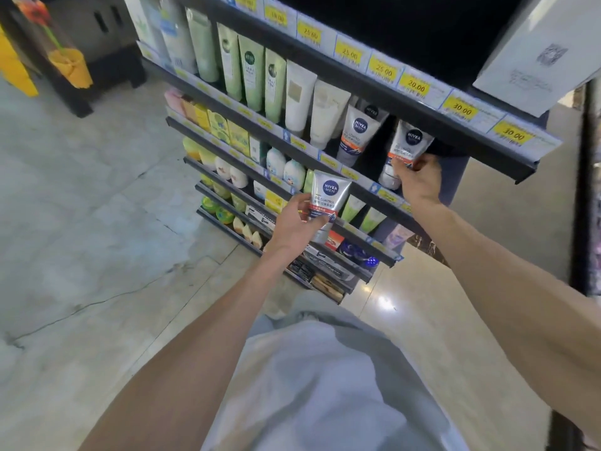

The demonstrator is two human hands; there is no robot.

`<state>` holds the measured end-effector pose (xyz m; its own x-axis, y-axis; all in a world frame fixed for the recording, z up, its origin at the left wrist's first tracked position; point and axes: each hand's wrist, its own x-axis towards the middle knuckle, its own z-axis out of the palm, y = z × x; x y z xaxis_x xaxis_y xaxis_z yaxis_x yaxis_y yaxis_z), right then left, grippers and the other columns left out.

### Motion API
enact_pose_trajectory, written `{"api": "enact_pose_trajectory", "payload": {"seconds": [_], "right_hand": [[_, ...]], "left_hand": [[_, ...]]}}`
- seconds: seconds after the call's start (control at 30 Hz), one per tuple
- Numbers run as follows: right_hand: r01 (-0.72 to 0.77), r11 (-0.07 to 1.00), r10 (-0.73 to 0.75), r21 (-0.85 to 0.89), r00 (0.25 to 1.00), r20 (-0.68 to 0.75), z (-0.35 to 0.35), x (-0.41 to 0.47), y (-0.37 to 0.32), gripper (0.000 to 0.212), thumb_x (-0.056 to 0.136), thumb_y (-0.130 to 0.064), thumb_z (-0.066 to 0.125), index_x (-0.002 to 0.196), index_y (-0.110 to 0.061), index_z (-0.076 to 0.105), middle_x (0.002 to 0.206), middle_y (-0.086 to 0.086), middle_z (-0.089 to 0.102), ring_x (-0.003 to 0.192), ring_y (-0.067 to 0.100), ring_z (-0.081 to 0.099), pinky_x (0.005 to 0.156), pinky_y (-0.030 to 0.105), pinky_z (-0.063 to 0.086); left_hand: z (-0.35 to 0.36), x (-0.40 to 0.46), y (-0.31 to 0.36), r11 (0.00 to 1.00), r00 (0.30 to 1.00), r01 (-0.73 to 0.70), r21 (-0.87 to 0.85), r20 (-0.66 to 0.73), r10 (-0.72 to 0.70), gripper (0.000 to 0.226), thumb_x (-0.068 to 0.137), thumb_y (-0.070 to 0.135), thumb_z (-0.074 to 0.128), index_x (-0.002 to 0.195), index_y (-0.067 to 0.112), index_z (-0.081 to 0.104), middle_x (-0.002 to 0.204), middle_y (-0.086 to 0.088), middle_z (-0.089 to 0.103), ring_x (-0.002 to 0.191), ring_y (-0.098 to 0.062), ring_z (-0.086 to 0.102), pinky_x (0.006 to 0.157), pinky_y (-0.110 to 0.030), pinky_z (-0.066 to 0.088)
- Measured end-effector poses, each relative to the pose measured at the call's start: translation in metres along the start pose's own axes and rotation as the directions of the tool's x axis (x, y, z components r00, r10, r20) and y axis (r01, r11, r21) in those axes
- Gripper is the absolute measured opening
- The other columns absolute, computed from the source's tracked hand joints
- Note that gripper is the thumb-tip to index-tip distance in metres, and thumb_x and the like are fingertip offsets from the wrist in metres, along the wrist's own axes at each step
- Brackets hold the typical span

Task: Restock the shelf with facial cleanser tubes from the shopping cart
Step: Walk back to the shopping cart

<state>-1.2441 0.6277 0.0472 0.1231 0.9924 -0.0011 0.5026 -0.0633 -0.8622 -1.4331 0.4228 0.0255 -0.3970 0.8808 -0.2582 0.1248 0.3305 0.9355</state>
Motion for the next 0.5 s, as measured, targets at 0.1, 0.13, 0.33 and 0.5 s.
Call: {"api": "enact_pose_trajectory", "payload": {"seconds": [0.1, 0.13, 0.33, 0.5], "right_hand": [[0.055, 0.995, -0.054, -0.081, 0.998, 0.013, 0.010, 0.004, 0.000, 0.052, 0.086, -0.029, 0.080, 0.122, -0.004, 0.053, 0.123, 0.012, 0.065, 0.113, 0.024, 0.062, 0.092, 0.027, 0.044], [0.067, 0.994, -0.068, -0.089, 0.998, 0.002, 0.013, 0.006, 0.000, 0.052, 0.085, -0.027, 0.080, 0.122, -0.004, 0.052, 0.124, 0.012, 0.064, 0.114, 0.025, 0.062, 0.093, 0.028, 0.044], [0.088, 0.991, -0.091, -0.099, 0.995, -0.031, 0.023, 0.015, 0.002, 0.058, 0.083, -0.021, 0.081, 0.128, -0.006, 0.048, 0.133, 0.012, 0.060, 0.125, 0.028, 0.058, 0.108, 0.036, 0.044], [0.083, 0.992, -0.090, -0.099, 0.994, -0.061, 0.034, 0.032, 0.002, 0.069, 0.086, -0.023, 0.079, 0.141, -0.001, 0.043, 0.144, 0.017, 0.051, 0.136, 0.029, 0.048, 0.116, 0.035, 0.034]], "left_hand": [[-0.002, 0.002, -0.002, 1.000, 1.000, -0.003, 0.000, -0.017, 0.003, 0.060, 0.088, 0.029, 0.080, 0.140, 0.023, 0.050, 0.119, 0.011, 0.064, 0.101, -0.004, 0.062, 0.093, -0.031, 0.052], [-0.003, 0.003, -0.004, 1.000, 1.000, -0.004, 0.004, -0.021, 0.004, 0.060, 0.088, 0.029, 0.080, 0.139, 0.024, 0.051, 0.119, 0.011, 0.064, 0.101, -0.004, 0.062, 0.093, -0.031, 0.052], [-0.008, 0.005, -0.006, 0.999, 0.999, -0.016, 0.029, -0.050, 0.017, 0.057, 0.086, 0.031, 0.081, 0.136, 0.025, 0.053, 0.114, 0.013, 0.063, 0.098, 0.003, 0.059, 0.086, -0.024, 0.047], [-0.011, 0.009, -0.007, 0.997, 0.998, -0.027, 0.066, -0.060, 0.031, 0.058, 0.085, 0.037, 0.081, 0.136, 0.026, 0.054, 0.118, 0.011, 0.064, 0.099, 0.002, 0.060, 0.090, -0.029, 0.049]]}}
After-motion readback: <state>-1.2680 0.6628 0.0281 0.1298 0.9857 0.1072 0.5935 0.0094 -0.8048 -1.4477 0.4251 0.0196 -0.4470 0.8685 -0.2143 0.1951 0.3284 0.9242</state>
